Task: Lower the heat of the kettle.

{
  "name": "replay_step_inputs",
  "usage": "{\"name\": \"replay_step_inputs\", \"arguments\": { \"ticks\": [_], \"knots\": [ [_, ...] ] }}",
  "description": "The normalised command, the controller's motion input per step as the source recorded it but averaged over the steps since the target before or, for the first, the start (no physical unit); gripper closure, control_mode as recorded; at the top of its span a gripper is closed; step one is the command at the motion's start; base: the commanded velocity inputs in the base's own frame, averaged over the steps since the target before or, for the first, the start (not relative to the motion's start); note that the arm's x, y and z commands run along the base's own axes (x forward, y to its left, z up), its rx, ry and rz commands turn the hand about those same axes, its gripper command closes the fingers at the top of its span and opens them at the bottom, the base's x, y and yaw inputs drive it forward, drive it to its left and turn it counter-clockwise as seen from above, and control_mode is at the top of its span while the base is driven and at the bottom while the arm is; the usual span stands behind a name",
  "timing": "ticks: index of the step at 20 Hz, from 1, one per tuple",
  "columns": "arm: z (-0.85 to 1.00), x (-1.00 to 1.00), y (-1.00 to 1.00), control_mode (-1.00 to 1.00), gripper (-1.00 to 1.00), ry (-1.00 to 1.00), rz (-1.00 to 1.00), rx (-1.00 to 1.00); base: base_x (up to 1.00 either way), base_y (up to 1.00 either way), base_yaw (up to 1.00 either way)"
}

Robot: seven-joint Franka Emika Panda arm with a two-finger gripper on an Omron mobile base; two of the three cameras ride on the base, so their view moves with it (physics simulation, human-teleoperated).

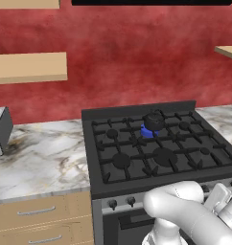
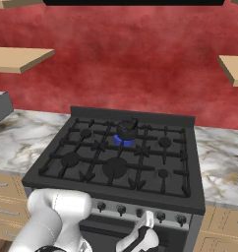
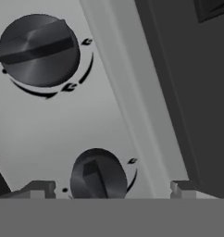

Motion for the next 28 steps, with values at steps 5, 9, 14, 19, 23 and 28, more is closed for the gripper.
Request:
{"name": "replay_step_inputs", "arguments": {
  "ticks": [5, 9, 14, 19, 23, 28],
  "knots": [
    [0.00, 0.07, 0.00, -1.00, -1.00, 0.00, 0.00, 0.05, 0.00, 0.00, 0.00],
    [0.00, 0.04, 0.00, -1.00, -1.00, 0.00, 0.00, 0.07, 0.00, 0.00, 0.00],
    [0.00, 0.06, 0.01, -1.00, -1.00, -0.02, 0.00, 0.07, 0.00, 0.00, 0.00],
    [0.00, 0.09, 0.11, -1.00, 1.00, -0.01, -0.03, 0.06, 0.00, 0.00, 0.00],
    [0.01, 0.04, 0.09, -1.00, 1.00, -0.01, -0.03, 0.04, 0.00, 0.00, 0.00],
    [0.13, 0.00, 0.16, -1.00, 1.00, 0.00, -0.08, 0.01, 0.00, 0.00, 0.00]
  ]
}}
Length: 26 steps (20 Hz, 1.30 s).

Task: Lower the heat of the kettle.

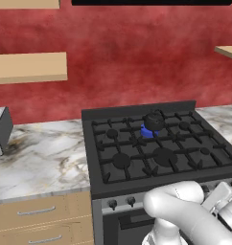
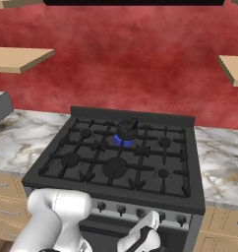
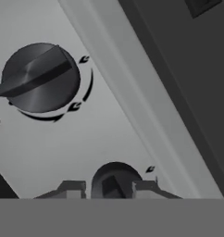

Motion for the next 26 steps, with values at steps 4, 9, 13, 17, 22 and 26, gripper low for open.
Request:
{"name": "replay_step_inputs", "arguments": {
  "ticks": [4, 9, 13, 17, 22, 26],
  "knots": [
    [0.25, 0.00, 0.34, -1.00, 1.00, 0.00, -0.13, 0.00, 0.00, 0.00, 0.00],
    [0.20, 0.00, 0.33, -1.00, 1.00, 0.00, -0.13, 0.00, 0.00, 0.00, 0.00],
    [0.16, 0.00, 0.30, -1.00, 1.00, 0.00, -0.09, 0.02, 0.00, 0.00, 0.00],
    [0.16, 0.00, 0.25, -1.00, 1.00, 0.00, -0.08, 0.07, 0.00, 0.00, 0.00],
    [0.21, 0.00, 0.27, -1.00, 1.00, 0.03, -0.07, 0.11, 0.00, 0.00, 0.00],
    [0.24, 0.00, 0.32, -1.00, 1.00, 0.06, -0.06, 0.13, 0.00, 0.00, 0.00]
  ]
}}
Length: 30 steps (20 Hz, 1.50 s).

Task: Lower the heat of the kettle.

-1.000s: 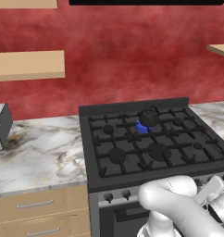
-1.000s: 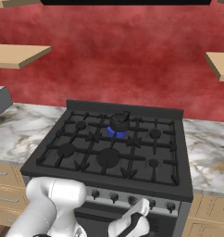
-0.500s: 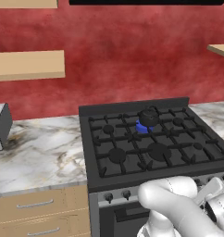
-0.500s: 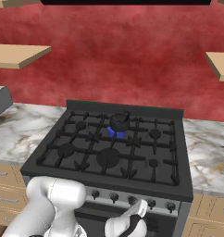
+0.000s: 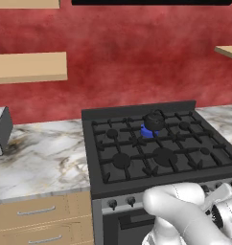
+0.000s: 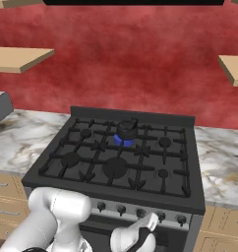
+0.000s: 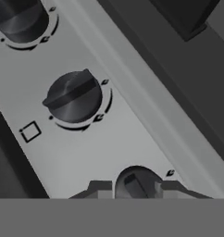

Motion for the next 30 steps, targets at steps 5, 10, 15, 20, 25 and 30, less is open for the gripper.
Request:
{"name": "replay_step_inputs", "arguments": {
  "ticks": [5, 10, 15, 20, 25, 30],
  "knots": [
    [0.20, 0.00, 0.38, -1.00, 1.00, 0.03, -0.05, 0.11, 0.00, 0.00, 0.00],
    [0.20, 0.00, 0.40, -1.00, 1.00, 0.01, -0.04, 0.13, 0.00, 0.00, 0.00],
    [0.23, -0.04, 0.41, -1.00, 1.00, -0.01, -0.04, 0.07, 0.00, 0.00, 0.00],
    [0.35, -0.10, 0.48, -1.00, 1.00, -0.07, -0.04, 0.00, 0.00, 0.00, 0.00],
    [0.41, 0.00, 0.47, -1.00, 1.00, 0.00, -0.03, 0.00, 0.00, 0.00, 0.00],
    [0.30, 0.00, 0.41, -1.00, 1.00, 0.03, 0.00, 0.00, 0.00, 0.00, 0.00]
  ]
}}
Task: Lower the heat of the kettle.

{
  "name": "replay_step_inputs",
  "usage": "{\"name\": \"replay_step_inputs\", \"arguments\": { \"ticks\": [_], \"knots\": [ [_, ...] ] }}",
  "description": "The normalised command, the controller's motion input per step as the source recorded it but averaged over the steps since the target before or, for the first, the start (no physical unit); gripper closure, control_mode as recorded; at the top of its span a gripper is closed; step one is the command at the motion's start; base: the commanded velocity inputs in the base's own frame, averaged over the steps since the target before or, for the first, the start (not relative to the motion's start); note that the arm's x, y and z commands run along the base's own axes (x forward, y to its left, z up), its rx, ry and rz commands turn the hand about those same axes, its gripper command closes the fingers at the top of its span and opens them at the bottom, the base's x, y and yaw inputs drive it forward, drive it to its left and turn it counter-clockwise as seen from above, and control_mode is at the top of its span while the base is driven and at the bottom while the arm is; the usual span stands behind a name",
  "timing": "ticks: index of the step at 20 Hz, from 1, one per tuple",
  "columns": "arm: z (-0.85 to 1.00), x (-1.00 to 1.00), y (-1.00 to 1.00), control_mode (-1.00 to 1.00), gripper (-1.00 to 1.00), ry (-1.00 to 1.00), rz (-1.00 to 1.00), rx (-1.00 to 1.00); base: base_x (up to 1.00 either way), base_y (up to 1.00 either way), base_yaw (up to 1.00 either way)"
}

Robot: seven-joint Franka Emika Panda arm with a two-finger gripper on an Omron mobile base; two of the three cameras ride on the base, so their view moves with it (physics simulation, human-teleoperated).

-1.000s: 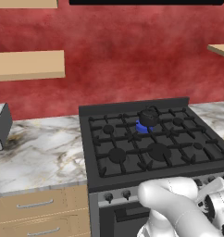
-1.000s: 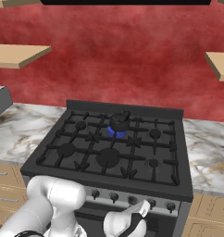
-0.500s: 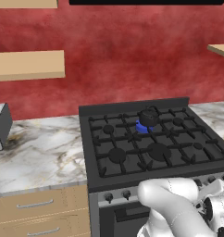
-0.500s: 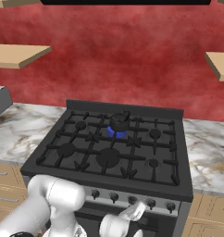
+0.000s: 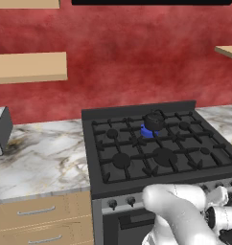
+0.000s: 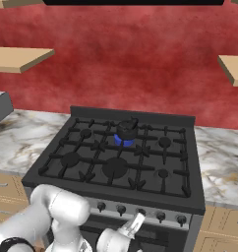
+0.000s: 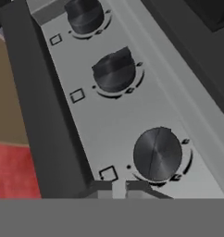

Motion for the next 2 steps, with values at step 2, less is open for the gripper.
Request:
{"name": "replay_step_inputs", "arguments": {
  "ticks": [2],
  "knots": [
    [0.00, -0.05, 0.08, -1.00, 1.00, 0.01, 0.08, 0.00, 0.00, 0.00, 0.00]
  ]
}}
